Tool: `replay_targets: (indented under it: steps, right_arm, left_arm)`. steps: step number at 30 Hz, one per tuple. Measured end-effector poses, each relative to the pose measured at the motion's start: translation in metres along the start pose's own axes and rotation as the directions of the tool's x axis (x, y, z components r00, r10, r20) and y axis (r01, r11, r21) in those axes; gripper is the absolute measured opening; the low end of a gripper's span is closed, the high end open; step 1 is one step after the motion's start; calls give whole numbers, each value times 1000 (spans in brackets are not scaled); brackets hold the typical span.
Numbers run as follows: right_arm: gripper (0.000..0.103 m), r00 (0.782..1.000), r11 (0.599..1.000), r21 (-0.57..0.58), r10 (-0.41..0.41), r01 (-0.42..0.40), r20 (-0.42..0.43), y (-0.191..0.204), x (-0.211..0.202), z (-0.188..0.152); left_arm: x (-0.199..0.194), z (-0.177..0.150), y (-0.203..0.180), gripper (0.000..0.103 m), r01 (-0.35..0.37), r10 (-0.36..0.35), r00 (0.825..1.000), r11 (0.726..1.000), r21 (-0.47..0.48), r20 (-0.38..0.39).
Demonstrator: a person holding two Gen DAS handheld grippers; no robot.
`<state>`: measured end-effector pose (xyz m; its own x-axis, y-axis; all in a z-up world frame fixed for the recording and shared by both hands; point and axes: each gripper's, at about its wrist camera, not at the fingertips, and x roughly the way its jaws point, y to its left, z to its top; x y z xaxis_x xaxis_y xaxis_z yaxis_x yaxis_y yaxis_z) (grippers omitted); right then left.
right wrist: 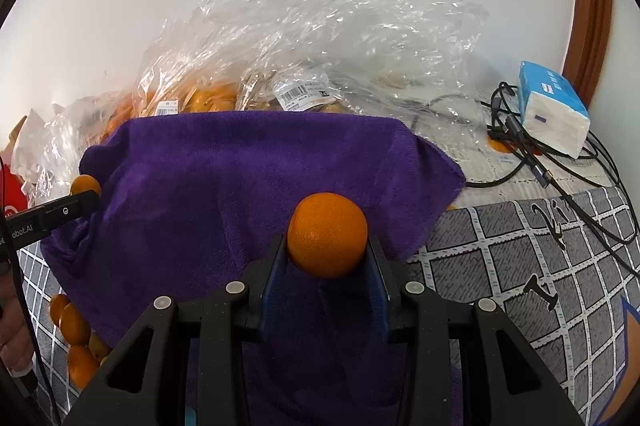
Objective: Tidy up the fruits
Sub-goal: 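Carry the orange over the purple towel with the right tool while the left tool carries its tangerine, then open the right tool onto the towel while the left tool releases its tangerine there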
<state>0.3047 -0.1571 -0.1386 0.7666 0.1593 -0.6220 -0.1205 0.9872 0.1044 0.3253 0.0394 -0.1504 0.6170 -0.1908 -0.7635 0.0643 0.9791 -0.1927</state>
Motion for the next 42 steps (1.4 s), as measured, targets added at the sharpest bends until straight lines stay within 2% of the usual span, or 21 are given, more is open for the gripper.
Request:
replay_targets:
  steps: [19,24,27,31,37,42]
  right_arm:
    - [40,999,999,-36,-28,27,-31,9,8,1]
    - [59,999,999,-27,-34,34,-9,8,-4,1]
    - [63,999,999,-24,-42,42,15,7,-16,1]
    - [64,997,997,-24,-70,71,30,7,-30,-1]
    - [64,995,996,-2,-87,87,46,4,-53,-12]
    - [64,981,984,-10,-177,178,83,3,-75,-20]
  left_arm:
    - [18,-2,2,33,-26,27,996,1000,8,-81]
    - [22,-4,1,33,-30,31,994,999,14,-101]
    - [21,-3,-2,36,-32,35,993,999,27,-115]
    - [13,0,-7,46,-33,36,995,999,33,-93]
    - [-8,4,-16,49,-1,3,999,999,44,-46]
    - [-25,8,-21,49,0,0,1000,999,54,-1]
